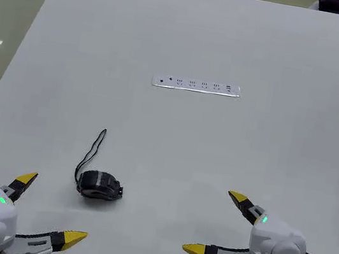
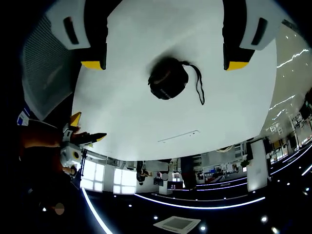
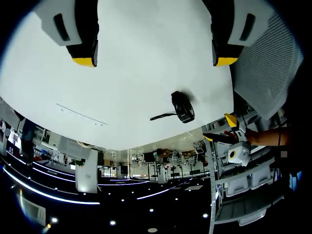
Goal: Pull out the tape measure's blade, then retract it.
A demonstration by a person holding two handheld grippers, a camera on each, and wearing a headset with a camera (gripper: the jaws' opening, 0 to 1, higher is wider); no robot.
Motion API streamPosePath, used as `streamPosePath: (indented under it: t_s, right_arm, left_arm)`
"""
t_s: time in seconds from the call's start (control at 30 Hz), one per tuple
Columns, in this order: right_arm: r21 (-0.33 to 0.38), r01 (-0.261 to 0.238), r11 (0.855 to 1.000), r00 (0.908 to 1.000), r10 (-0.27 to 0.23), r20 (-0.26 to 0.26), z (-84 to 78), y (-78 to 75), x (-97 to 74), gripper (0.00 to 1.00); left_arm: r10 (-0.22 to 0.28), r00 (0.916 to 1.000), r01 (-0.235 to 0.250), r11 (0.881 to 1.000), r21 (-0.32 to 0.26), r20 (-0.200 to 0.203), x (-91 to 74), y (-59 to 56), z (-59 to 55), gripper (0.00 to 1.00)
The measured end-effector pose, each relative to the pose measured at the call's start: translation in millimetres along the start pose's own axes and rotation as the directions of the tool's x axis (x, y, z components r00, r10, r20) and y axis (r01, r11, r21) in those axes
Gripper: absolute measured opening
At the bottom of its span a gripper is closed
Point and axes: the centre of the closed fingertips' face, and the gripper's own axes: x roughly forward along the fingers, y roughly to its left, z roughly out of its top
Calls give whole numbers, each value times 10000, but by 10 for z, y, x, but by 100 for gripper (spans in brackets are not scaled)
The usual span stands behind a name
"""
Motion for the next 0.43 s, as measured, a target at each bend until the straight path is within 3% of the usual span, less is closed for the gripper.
streamPosePath:
  t_s: [0.43]
  right_arm:
    - [35, 96, 9999, 9999, -96, 63, 1, -40, -45, 98]
  left_arm:
    - [-122, 9999, 123, 9999, 39, -29, 7, -25, -1, 99]
